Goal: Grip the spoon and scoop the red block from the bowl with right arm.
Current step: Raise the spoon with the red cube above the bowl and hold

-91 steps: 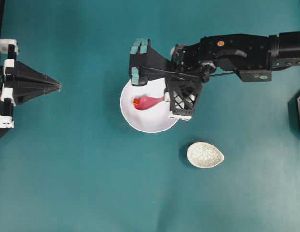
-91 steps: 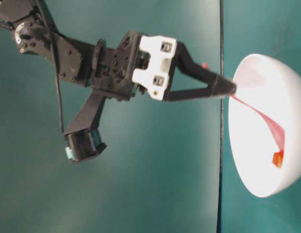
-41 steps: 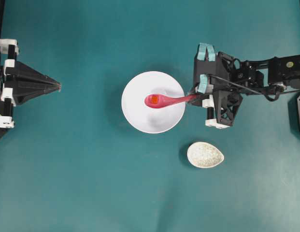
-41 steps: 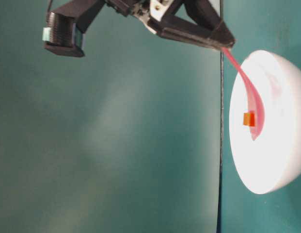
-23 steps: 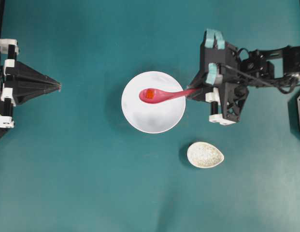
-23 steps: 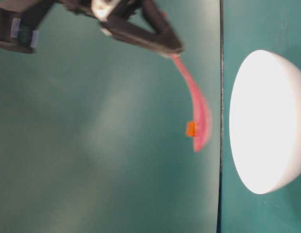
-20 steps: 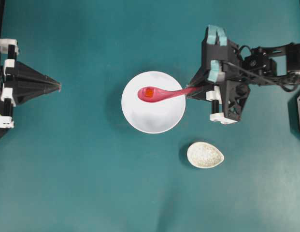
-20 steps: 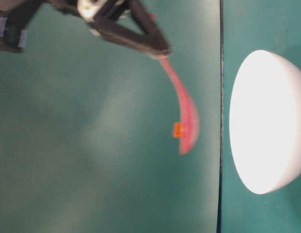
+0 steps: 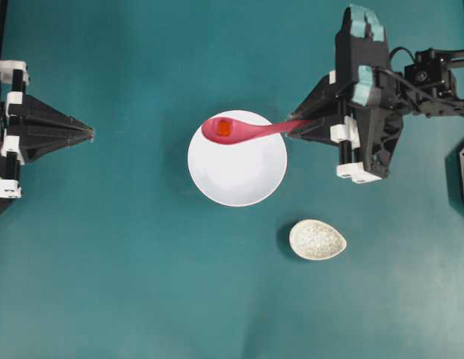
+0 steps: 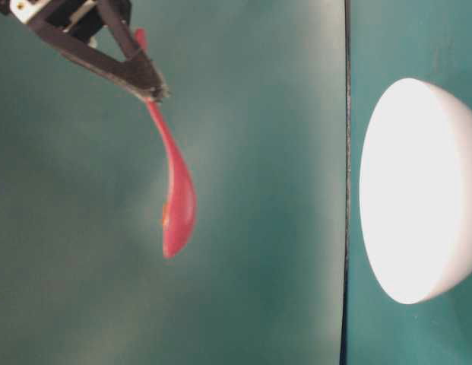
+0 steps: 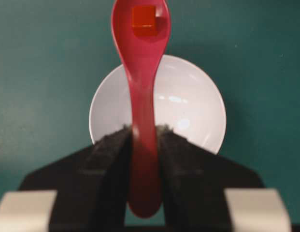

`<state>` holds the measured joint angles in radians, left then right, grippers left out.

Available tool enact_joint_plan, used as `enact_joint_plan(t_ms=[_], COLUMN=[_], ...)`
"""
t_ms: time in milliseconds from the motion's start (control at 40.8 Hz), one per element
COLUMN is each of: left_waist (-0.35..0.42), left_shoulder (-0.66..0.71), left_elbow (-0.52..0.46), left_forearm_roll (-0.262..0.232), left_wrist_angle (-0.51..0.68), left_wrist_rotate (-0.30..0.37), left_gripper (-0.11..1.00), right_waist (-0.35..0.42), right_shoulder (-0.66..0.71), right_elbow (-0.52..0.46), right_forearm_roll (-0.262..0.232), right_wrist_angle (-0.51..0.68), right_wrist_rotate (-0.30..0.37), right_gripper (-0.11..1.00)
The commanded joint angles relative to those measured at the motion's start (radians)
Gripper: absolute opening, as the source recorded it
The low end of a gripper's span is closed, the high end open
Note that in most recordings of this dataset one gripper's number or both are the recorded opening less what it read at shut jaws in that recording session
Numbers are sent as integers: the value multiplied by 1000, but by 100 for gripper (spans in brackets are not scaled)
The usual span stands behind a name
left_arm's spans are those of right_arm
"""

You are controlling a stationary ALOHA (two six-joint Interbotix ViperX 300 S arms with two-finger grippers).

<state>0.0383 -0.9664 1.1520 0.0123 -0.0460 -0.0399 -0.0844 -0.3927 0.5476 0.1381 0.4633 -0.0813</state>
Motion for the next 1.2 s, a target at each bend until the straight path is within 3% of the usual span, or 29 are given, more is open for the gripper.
enact_joint_plan(t_ms=[0,1177], left_waist=[3,3], left_shoulder=[8,-15], left_elbow=[-26,-38], left_forearm_roll=[3,3], left_wrist_angle=[-2,5], left_wrist_rotate=[0,0], left_gripper=[0,0], right_waist=[3,3], right_shoulder=[-21,-35], right_elbow=[-31,-25], right_forearm_roll=[3,14], right_wrist_angle=[-8,-8], right_wrist_rotate=[3,6], right_gripper=[23,23])
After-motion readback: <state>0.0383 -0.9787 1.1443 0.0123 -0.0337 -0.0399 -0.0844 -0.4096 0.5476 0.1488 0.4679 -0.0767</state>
